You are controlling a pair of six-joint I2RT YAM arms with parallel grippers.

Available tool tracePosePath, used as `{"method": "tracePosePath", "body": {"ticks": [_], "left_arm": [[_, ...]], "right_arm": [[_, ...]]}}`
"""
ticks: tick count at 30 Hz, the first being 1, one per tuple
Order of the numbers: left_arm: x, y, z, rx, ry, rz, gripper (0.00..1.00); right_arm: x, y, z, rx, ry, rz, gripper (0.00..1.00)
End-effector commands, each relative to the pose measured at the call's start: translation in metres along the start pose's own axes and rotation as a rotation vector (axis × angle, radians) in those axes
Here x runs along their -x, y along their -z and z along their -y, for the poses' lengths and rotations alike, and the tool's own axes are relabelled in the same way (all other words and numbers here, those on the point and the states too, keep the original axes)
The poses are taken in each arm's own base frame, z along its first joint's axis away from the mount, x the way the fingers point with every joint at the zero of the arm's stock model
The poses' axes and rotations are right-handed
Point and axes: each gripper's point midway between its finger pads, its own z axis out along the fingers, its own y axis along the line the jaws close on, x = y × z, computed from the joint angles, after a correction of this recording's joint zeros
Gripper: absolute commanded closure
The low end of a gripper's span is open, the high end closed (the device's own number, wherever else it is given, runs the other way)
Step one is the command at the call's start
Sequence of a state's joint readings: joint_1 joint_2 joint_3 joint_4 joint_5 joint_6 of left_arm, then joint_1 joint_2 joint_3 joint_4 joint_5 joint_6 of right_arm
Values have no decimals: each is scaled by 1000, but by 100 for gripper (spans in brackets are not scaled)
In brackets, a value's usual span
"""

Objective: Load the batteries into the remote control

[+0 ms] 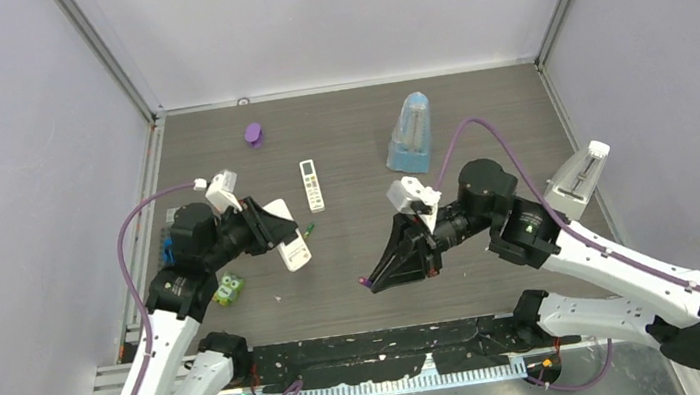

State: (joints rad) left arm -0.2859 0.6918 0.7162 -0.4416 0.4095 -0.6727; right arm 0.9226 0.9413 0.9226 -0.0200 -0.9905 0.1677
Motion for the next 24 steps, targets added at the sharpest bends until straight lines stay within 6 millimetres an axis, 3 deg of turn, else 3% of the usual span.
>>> {"method": "tracePosePath", "body": {"ticks": [1,4,7,10,13,15,20,24], "left_arm": [[15,3,25,-123,-22,59,100],[21,4,32,-172,-28,111,100],[31,5,36,-205,-20,198,100],[46,6,35,-227,27,318,100],[57,7,26,-192,99,398,100],[61,7,23,-177,128,419,100],[59,1,12,-133,248,408,100],[61,-1,12,-170,276,441,100]], "right_arm": [[13,5,11,-109,18,-8,95],[5,10,69,-426,-180,-31,95],[-2,14,101,-628,-430,-6,95],[1,10,116,-703,-652,116,95],[-6,11,130,-794,-1009,293,95],[-3,7,134,-771,-1164,397,95],[1,13,145,-863,-1337,495,95],[-10,17,153,-943,-1485,534,95]]}}
